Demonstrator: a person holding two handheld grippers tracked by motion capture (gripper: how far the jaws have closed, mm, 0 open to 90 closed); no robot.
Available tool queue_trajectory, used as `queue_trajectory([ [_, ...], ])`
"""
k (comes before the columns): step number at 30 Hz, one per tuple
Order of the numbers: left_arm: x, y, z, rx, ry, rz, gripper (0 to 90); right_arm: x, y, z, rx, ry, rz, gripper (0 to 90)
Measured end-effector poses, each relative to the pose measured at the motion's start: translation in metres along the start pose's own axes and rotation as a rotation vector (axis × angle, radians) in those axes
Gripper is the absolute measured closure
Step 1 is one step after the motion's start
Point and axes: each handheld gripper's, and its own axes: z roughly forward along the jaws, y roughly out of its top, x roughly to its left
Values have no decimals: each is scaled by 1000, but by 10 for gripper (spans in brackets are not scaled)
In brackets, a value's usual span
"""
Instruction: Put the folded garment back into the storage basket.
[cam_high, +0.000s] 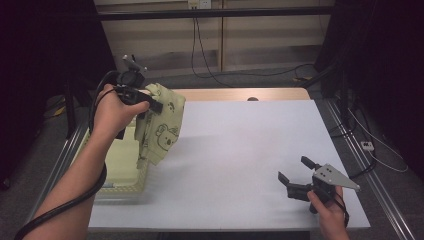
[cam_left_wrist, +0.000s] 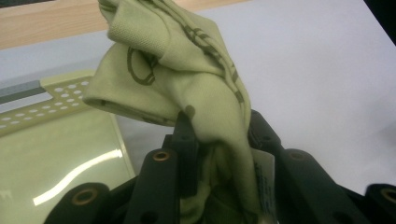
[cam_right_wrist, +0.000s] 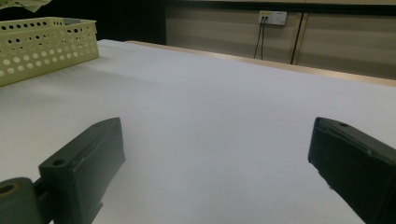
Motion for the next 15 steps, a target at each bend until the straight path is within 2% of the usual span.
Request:
queue_trajectory([
  [15, 16, -5, -12, 0, 23, -27, 699, 1, 0, 0, 2, 2, 2, 35],
])
